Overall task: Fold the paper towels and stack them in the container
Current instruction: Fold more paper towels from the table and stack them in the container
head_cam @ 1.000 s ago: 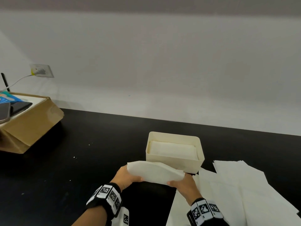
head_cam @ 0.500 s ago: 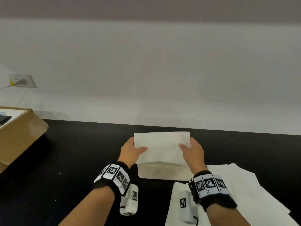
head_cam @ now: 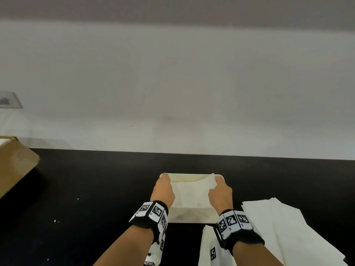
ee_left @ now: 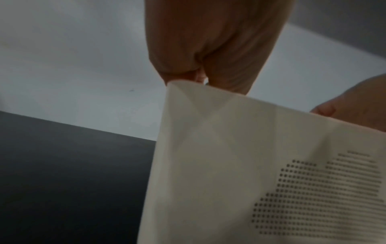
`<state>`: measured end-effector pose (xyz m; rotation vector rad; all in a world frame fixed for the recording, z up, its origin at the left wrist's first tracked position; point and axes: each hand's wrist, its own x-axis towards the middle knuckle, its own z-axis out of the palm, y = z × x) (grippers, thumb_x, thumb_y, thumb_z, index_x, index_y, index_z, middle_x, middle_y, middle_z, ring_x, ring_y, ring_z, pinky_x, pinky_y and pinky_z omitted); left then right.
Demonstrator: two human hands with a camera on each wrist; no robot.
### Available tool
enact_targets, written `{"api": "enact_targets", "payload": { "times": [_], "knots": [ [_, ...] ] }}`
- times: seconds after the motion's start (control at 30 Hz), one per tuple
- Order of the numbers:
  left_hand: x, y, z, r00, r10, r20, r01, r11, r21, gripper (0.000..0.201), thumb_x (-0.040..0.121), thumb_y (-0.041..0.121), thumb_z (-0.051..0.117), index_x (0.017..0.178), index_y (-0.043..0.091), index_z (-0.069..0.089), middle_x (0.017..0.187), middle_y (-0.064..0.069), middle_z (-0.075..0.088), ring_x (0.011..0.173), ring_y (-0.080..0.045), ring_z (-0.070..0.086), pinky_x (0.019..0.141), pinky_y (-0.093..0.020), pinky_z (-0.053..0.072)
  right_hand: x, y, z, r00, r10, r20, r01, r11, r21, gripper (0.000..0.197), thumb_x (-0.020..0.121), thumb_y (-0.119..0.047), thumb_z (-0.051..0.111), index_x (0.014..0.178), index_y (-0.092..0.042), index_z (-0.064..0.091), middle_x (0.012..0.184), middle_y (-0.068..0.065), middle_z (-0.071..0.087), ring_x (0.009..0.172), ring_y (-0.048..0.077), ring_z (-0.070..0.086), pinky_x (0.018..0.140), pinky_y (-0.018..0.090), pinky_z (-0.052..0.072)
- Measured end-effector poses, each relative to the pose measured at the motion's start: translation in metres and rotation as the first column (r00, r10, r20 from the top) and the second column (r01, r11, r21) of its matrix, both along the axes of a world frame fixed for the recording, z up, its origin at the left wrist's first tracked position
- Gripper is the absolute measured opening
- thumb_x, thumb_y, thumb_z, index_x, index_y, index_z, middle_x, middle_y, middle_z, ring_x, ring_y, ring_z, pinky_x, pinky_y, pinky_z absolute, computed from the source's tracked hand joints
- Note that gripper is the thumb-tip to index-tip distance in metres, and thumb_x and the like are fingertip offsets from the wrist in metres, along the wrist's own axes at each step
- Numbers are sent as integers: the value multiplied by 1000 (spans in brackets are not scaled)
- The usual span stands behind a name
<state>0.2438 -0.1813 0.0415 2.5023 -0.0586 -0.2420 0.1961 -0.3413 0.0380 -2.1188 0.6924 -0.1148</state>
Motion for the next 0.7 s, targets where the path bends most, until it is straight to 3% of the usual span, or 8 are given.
{"api": "enact_targets", "payload": {
  "times": [0.1, 0.23, 0.33, 0.4, 0.53, 0.6, 0.7],
  "knots": [
    [-3, -2, -3, 995, -101, -4, 100, 976, 193, 32, 93, 1, 41, 125, 3, 44, 126, -13, 51, 107, -21, 58, 88, -23, 48, 4, 1, -2, 998, 10, -55, -12, 999, -40, 44, 91, 2, 45, 132, -13, 43, 119, 15, 57, 102, 29, 60, 89, 40, 52],
    [-5, -4, -1, 977, -205, -51, 210, 916, 341, 30, 93, 2, 40, 121, -2, 51, 128, -19, 51, 114, -30, 56, 80, -28, 41, 7, 2, -2, 992, 4, -124, -15, 996, -86, 45, 89, 1, 46, 132, -12, 41, 118, 14, 56, 102, 28, 60, 86, 37, 52],
    [-9, -6, 6, 970, -224, -94, 243, 916, 320, 30, 97, 5, 32, 114, 1, 56, 119, -14, 58, 112, -26, 57, 86, -26, 34, 7, 3, -3, 988, 28, -154, -47, 992, -120, 47, 88, -1, 50, 133, -9, 38, 121, 13, 55, 106, 27, 59, 87, 34, 51],
    [-10, -6, 5, 969, -236, -73, 246, 899, 361, 26, 97, 4, 33, 108, 2, 56, 116, -15, 54, 115, -25, 55, 90, -28, 36, 6, 5, -3, 987, 35, -156, -56, 989, -134, 52, 86, -1, 52, 135, -9, 37, 128, 12, 51, 113, 27, 55, 91, 34, 50],
    [-6, -6, 0, 965, -260, 37, 226, 894, 387, 30, 93, 2, 39, 119, 3, 53, 140, -14, 30, 133, -24, 31, 99, -27, 44, 4, 7, 0, 990, 47, -132, -68, 985, -159, 62, 83, 2, 50, 141, -12, 31, 140, 10, 40, 126, 27, 43, 98, 37, 47],
    [-6, -6, 0, 959, -267, 94, 219, 910, 353, 30, 93, 4, 40, 120, 5, 53, 141, -12, 30, 137, -24, 25, 100, -29, 44, 3, 6, 4, 990, 72, -124, -93, 979, -179, 62, 85, 0, 49, 142, -13, 30, 143, 9, 36, 130, 26, 36, 100, 37, 42],
    [-9, -8, -3, 953, -264, 147, 207, 925, 318, 32, 93, 9, 42, 123, 9, 53, 138, -7, 37, 134, -21, 30, 101, -28, 43, -1, 4, 10, 990, 104, -98, -124, 967, -221, 57, 87, -4, 51, 141, -14, 34, 142, 10, 37, 129, 26, 34, 99, 33, 40]
  ]
}}
